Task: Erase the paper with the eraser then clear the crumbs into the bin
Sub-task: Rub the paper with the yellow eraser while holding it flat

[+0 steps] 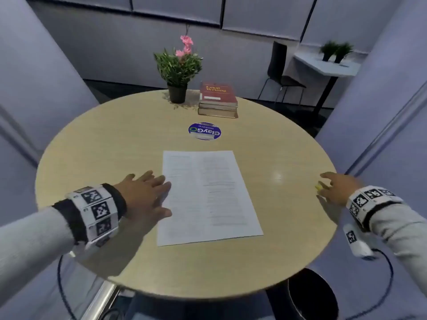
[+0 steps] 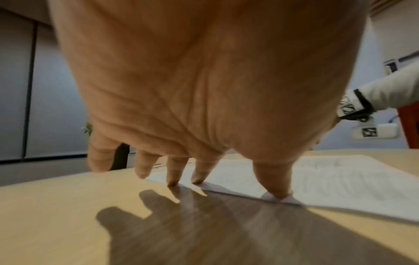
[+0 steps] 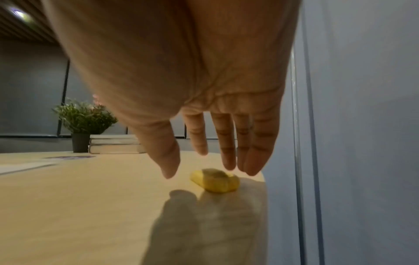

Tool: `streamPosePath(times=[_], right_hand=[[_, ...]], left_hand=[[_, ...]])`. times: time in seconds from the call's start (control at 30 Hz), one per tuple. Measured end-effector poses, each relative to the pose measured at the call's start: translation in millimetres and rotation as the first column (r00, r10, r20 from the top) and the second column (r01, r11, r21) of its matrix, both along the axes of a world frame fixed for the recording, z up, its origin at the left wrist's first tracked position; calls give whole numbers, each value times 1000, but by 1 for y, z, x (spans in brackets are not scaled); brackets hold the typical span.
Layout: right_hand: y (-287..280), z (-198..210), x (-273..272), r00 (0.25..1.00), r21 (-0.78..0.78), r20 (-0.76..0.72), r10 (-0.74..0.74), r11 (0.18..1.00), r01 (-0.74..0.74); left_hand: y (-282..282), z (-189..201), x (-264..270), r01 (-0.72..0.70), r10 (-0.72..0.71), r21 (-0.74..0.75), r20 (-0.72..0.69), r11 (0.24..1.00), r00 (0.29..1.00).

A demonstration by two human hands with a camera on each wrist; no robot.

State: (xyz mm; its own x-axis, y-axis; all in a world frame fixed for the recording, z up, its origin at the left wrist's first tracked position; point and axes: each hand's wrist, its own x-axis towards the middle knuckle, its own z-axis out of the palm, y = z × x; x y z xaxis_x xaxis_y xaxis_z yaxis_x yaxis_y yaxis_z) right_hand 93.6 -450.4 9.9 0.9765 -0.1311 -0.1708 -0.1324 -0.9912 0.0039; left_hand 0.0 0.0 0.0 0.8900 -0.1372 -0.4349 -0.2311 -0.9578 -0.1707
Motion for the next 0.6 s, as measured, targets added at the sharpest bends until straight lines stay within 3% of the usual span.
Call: streamPosePath(times=[0.1,0.23,0.33,0.43,0.6], right_hand=[[7,-5,3,997,-148,-59,39,988,-48],[14,-8,5,999,-166,12,38,986,-35],[35,3,-2,985,-19,143,94,996,-92],[78,20,-18,945,189,238,225,943,-272],[148,36,-48,852,312,321,414,803,-508]], left_hand=[[-13,0,-16,15,-17,61,29,998,999],[-27,1,-47,93,-97,54,59,994,994],[-42,2,-71,164,-166,26,88,986,982],[-59,4,-85,203,-199,-47,65,978,978],[-32,29,-55,95,-66,-180,160,979,985]])
